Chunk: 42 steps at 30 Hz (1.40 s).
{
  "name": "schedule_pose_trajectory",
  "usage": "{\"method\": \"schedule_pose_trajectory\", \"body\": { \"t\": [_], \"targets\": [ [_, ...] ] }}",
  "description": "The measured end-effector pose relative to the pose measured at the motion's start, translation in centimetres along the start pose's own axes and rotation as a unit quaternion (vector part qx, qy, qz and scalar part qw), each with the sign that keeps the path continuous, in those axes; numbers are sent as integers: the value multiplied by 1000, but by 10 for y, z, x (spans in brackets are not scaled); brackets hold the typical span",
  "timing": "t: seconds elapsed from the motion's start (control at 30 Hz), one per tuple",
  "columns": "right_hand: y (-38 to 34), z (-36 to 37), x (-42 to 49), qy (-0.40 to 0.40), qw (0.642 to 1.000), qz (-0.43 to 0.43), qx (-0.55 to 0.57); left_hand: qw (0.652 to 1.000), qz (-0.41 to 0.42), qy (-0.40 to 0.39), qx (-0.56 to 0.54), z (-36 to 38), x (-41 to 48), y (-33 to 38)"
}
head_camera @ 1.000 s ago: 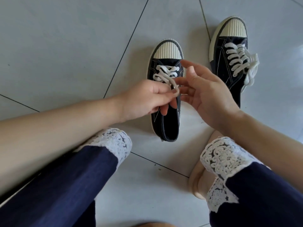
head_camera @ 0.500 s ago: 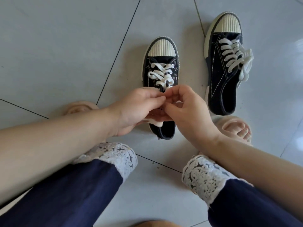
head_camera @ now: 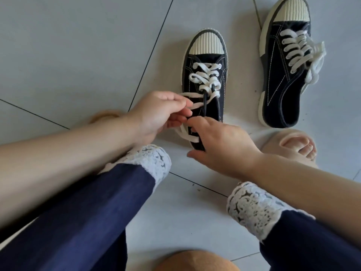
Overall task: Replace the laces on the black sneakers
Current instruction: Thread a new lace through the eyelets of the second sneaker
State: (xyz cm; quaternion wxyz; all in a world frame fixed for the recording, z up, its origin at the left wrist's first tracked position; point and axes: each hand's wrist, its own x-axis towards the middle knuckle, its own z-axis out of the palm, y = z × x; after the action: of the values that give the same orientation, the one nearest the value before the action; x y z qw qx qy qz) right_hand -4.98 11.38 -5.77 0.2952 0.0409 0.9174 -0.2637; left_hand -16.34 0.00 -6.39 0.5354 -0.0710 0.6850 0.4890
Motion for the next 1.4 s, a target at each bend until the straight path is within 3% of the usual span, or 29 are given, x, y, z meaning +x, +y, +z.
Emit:
{"method": "schedule_pose_trajectory", "body": {
  "t": [0.1, 0.27, 0.37, 0.43, 0.57, 0.67, 0.8, 0.9, 1.0, 1.1, 1.17, 1.23, 1.33, 1.4],
  "targets": [
    [2, 4, 11, 27, 996, -19, -88, 1000, 8, 19, 16, -5, 4, -1],
    [10, 2, 12, 27, 999, 21, -12, 993, 13, 98, 58, -21, 10, -11],
    [10, 6, 12, 32, 999, 2, -35, 980, -18, 83, 180, -27, 11, -29],
    [9, 6, 11, 27, 999, -3, -41, 949, -13, 33, 314, -27, 11, -42],
    [8, 7, 9, 21, 999, -1, -41, 839, 62, -90, 533, -20, 13, -58],
    [8, 6, 9, 19, 999, 0, -31, 807, 23, -72, 585, -13, 10, -59],
    [8, 5, 9, 16, 1000, 5, -15, 771, 67, -35, 632, -11, 7, -61],
    [7, 2, 9, 28, 999, 2, 36, 794, 114, -54, 595, -24, 11, -50],
    [8, -1, 11, 12, 995, 14, 95, 861, 196, -58, 466, -30, 9, -29],
    [5, -5, 12, 3, 993, 10, 119, 904, 209, -76, 366, -29, 2, -8],
    [6, -5, 10, 11, 987, 22, 158, 941, 179, -71, 278, -25, -2, -1],
    [6, -5, 8, 19, 965, 55, 254, 983, 110, -87, 120, -18, -5, 1],
    [6, -4, 4, 19, 905, 100, 413, 988, 12, -132, -75, -1, -9, -2],
    [10, -3, 0, 38, 912, 95, 398, 988, 12, -123, -93, 9, -9, -1]
  ]
}}
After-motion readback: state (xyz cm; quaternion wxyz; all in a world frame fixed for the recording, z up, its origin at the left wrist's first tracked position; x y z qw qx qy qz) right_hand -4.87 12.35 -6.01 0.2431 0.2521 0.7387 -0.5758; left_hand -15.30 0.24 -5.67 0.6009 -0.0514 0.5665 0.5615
